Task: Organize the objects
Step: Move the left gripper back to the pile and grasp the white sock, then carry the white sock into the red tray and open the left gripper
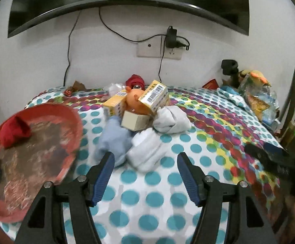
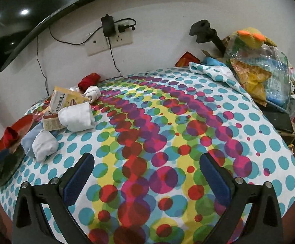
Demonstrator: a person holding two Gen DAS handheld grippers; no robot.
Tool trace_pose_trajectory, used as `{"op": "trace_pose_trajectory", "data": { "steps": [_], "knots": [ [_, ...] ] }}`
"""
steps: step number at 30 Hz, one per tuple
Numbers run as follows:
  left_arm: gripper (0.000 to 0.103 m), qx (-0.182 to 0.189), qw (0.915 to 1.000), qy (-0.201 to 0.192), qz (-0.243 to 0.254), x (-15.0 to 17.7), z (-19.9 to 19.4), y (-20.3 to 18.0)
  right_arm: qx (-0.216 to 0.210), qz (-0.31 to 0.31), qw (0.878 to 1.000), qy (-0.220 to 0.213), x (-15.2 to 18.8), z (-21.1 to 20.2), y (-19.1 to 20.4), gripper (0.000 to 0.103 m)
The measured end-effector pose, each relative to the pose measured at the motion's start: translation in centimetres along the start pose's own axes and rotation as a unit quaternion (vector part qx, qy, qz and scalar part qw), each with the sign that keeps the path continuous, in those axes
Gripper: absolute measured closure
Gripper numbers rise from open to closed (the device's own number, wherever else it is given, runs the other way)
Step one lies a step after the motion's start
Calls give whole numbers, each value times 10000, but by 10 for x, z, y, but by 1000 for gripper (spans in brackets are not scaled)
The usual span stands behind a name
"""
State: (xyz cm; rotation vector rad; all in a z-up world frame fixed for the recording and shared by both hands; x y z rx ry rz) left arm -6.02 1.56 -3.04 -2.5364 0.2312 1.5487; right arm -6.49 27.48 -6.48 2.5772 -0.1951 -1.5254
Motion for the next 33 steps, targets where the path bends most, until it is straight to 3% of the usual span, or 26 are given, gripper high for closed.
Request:
{"op": "trace_pose_trajectory", "data": {
  "steps": [7,12,15,20,33],
  "knots": [
    [37,-363,9982,375,286,-7,52,-17,-182,46,9998,-65,1,-4,-3,0],
    [38,-582,9933,983,197,1,85,-11,-272,141,9995,-69,1,-5,-3,0],
    [47,-658,9927,1002,164,1,88,-8,-338,185,9993,-39,3,-5,0,0],
    [55,-528,9935,998,146,3,80,-8,-366,104,9993,-33,4,-6,6,0],
    [56,197,9988,432,152,-30,8,-29,-365,95,9993,-69,3,-11,8,0]
  ]
}}
Point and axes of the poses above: each gripper's, at about its wrist camera, not at the fingertips, and z roughly the way its jaws point, y to its left, x to its underside, the point moved 2 cm from there along z, roughly the way its jaws point, and after that the axes turned 10 degrees about -y, right-handed, at the moved point
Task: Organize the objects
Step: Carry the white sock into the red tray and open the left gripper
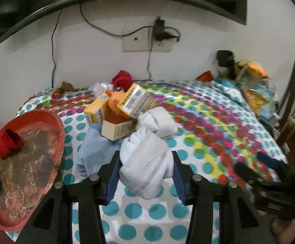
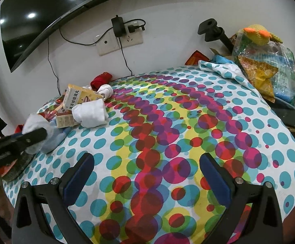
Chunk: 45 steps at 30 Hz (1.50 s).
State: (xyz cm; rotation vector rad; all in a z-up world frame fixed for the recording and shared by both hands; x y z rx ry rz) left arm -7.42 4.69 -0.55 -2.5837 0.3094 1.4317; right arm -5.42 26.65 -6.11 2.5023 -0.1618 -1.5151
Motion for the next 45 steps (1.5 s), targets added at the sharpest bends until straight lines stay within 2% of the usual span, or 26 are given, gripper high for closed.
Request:
{"op": "trace_pose_trajectory", "data": {
  "steps": [6,10,14,24,32,39,45],
  "knots": [
    [56,163,9996,-205,53,-17,-35,4,-33,2,10000,-20,-1,-1,2,0],
    [56,286,9991,-297,-92,-31,-53,16,-59,-33,10000,8,0,0,6,0],
    [56,151,9986,-511,-58,-49,-69,31,-91,-87,9999,-35,-2,-3,10,0],
    [56,-711,9942,-797,-145,-77,-95,94,-63,-73,9999,-30,-2,-5,10,0],
    [56,-1478,9851,-791,-375,-83,-110,175,-87,-65,9999,29,1,-2,12,0],
    [56,-2138,9736,-533,-601,-66,-99,237,-99,-148,9998,64,5,0,17,0],
    [56,-2407,9668,-161,-847,-33,-78,269,-86,-174,9998,108,9,3,19,0]
  ]
}}
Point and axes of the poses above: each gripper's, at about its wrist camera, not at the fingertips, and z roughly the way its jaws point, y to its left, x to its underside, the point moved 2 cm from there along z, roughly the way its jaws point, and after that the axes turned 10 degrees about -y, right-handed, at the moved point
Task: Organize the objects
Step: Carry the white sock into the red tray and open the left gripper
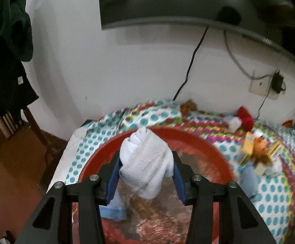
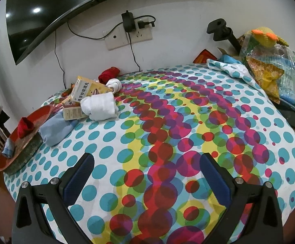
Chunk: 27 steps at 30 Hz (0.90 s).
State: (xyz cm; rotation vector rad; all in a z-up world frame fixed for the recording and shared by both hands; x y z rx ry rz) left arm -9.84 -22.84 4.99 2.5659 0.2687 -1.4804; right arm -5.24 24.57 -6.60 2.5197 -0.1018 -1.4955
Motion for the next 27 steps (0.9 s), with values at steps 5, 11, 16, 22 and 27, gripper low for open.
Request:
{"op": "trace_pose_trajectory", "data": {
  "steps": [5,11,16,22,27],
  "knots": [
    [56,-185,9987,461,-137,22,33,9,-22,-83,10000,46,3,2,4,0],
    [56,-392,9953,877,-145,42,59,16,-16,-30,10000,84,5,5,1,0],
    [55,-452,9931,1072,-123,50,74,15,-24,-10,9999,133,7,9,-1,0],
    [51,-435,9886,1438,-30,62,95,8,-14,-15,9999,155,9,11,-1,0],
    [47,-447,9869,1536,-212,68,100,10,-13,-66,9999,145,9,12,0,0]
  ]
}}
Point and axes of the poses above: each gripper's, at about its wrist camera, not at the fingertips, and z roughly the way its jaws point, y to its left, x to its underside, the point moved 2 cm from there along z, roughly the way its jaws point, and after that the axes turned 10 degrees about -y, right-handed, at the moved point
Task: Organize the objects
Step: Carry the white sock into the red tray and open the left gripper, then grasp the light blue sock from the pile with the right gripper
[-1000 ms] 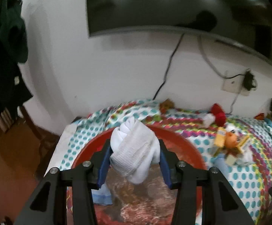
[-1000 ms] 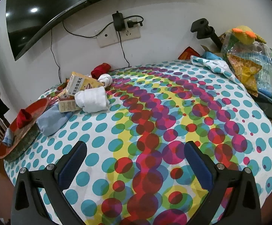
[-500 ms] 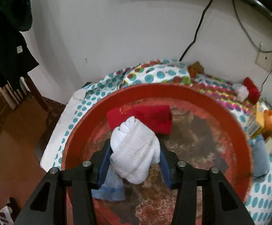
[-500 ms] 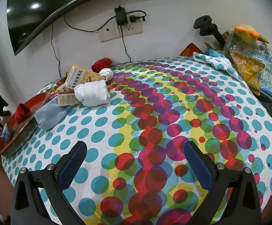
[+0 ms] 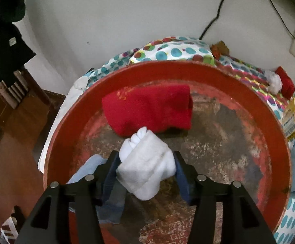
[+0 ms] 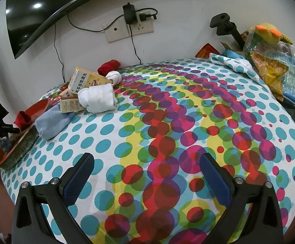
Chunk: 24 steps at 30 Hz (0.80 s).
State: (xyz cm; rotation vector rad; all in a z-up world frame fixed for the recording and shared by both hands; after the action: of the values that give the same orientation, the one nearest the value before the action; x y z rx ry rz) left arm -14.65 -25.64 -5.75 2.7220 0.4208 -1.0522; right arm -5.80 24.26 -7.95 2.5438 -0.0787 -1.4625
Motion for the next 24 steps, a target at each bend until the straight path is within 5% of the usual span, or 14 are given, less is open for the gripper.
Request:
{"op": "trace_pose_trajectory", "data": {
  "steps": [3,6,9,13,18,24],
  "knots": [
    [44,45,9998,-84,-151,-2,-7,6,-15,1,10000,8,0,0,0,0],
    [43,494,9981,-229,-291,-5,-24,11,50,-104,9999,3,0,-2,5,0],
    [28,704,9950,-692,-155,-11,-50,16,12,-182,9998,-56,1,-7,13,0],
    [27,1061,9871,-1079,-519,-11,-91,34,-142,-228,9996,-47,6,-12,33,0],
    [23,1456,9700,-1807,-722,45,-161,29,-413,-815,9958,49,11,-8,95,0],
    [23,1651,9598,-2016,-1043,119,-178,13,-660,-1510,9862,132,-6,20,184,0]
  ]
}}
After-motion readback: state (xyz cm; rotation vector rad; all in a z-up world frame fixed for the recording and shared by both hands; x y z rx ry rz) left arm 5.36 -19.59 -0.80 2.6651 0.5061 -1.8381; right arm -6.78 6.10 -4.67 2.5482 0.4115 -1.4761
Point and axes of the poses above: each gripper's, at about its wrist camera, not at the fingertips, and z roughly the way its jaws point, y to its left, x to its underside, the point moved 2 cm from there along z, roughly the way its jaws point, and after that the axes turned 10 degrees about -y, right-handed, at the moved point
